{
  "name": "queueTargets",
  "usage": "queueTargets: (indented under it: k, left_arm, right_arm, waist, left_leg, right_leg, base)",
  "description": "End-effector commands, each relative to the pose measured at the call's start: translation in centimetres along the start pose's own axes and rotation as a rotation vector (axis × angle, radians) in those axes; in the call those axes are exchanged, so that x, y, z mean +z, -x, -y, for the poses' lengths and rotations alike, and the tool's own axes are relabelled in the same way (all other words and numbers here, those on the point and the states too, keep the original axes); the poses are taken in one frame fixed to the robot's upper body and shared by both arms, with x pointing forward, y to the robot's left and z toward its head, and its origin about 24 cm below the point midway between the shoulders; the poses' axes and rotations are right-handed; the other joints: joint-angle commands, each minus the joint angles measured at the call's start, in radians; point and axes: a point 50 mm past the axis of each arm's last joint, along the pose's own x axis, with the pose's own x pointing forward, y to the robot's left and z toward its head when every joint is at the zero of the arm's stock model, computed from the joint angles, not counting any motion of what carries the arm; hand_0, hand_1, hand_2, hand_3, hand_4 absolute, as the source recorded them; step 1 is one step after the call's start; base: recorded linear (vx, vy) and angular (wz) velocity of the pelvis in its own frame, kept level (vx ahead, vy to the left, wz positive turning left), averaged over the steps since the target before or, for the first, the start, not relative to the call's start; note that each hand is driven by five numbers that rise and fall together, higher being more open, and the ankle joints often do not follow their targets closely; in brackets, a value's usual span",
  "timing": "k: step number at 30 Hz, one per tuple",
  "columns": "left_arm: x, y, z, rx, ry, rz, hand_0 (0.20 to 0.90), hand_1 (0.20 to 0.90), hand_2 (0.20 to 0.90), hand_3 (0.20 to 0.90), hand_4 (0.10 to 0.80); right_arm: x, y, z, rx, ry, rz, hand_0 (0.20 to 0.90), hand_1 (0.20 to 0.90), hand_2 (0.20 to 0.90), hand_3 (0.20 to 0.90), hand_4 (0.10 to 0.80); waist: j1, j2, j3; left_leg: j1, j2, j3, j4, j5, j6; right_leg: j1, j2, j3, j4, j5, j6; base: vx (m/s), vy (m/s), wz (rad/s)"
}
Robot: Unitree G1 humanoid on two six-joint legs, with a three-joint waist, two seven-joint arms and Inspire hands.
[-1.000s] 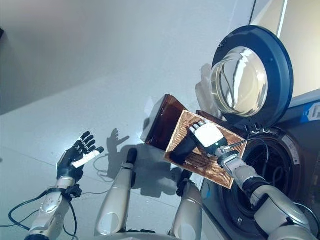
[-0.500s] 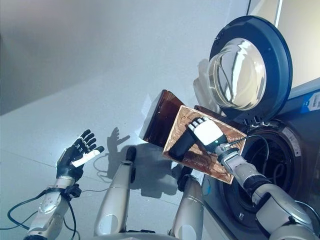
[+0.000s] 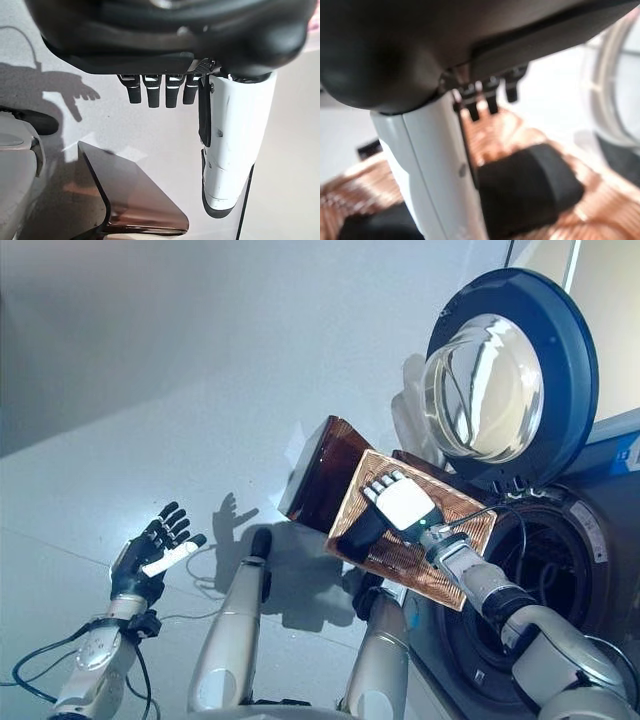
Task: Pick up the clothes and place them into the washing machine
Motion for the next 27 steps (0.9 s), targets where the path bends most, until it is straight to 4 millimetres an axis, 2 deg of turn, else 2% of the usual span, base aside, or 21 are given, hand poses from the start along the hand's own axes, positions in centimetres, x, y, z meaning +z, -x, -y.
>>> queueTargets:
  k: [1, 8, 12, 24, 26, 27]
  left_arm:
    - [3.5, 0.7, -1.3, -0.020, -0.066, 0.157, 0.900, 0.900, 0.900, 0.900, 0.800]
    - [4.4, 0.8, -1.2, -0.026, -0.051, 0.195, 0.900, 0.900, 0.900, 0.900, 0.800]
    - [4.8, 0.8, -1.4, -0.007, -0.049, 0.219, 0.900, 0.900, 0.900, 0.900, 0.800]
    - [5.3, 0.6, -1.3, -0.004, -0.046, 0.238, 0.900, 0.900, 0.900, 0.900, 0.800]
    - [5.6, 0.4, -1.4, 0.003, -0.045, 0.251, 0.900, 0.900, 0.900, 0.900, 0.800]
    - [5.7, 0.3, -1.3, 0.007, -0.040, 0.257, 0.900, 0.900, 0.900, 0.900, 0.800]
  right_arm:
    - [-1.7, 0.0, 0.4, -0.033, 0.052, -0.049, 0.900, 0.900, 0.900, 0.900, 0.800]
    - [-2.8, 0.8, -0.9, 0.052, 0.103, -0.097, 0.900, 0.900, 0.900, 0.900, 0.800]
    - [-3.8, 1.4, -1.5, 0.085, 0.119, -0.153, 0.900, 0.900, 0.900, 0.900, 0.800]
    - [-2.9, 0.2, -0.6, 0.036, 0.081, -0.156, 0.900, 0.900, 0.900, 0.900, 0.800]
    - [-2.9, 0.0, -0.4, 0.024, 0.073, -0.161, 0.900, 0.900, 0.900, 0.900, 0.800]
    - [-2.7, 0.0, -0.4, 0.022, 0.067, -0.159, 0.900, 0.900, 0.900, 0.900, 0.800]
  waist:
    - [0.008, -0.005, -0.044]
    - [0.020, 0.006, -0.037]
    - [0.030, 0.011, -0.041]
    - [0.043, -0.003, -0.038]
    - [0.044, -0.002, -0.037]
    - [0.042, -0.004, -0.041]
  left_leg:
    - [-0.067, 0.031, -0.027, -0.036, 0.074, -0.050]
    - [-0.108, 0.014, -0.041, 0.000, 0.064, -0.045]
    - [-0.145, 0.006, -0.047, 0.066, 0.036, -0.036]
    - [-0.171, -0.007, -0.045, 0.093, 0.013, -0.017]
    - [-0.183, -0.013, -0.048, 0.111, 0.006, -0.015]
    - [-0.181, -0.010, -0.047, 0.135, -0.035, -0.016]
  right_leg:
    - [-0.030, -0.015, 0.030, -0.026, 0.095, 0.045]
    - [-0.061, -0.027, 0.037, 0.021, 0.074, 0.043]
    - [-0.090, -0.037, 0.041, 0.071, 0.048, 0.036]
    - [-0.096, -0.048, 0.041, 0.071, 0.053, 0.045]
    - [-0.110, -0.048, 0.047, 0.094, 0.045, 0.044]
    - [-0.106, -0.045, 0.051, 0.116, 0.004, 0.048]
  base:
    - [0.000, 0.000, 0.00]
    - [0.016, 0.006, 0.12]
    - [0.022, 0.004, 0.12]
    - [0.032, 0.011, 0.04]
    - [0.059, -0.007, 0.01]
    - [0.006, 0.005, 0.05]
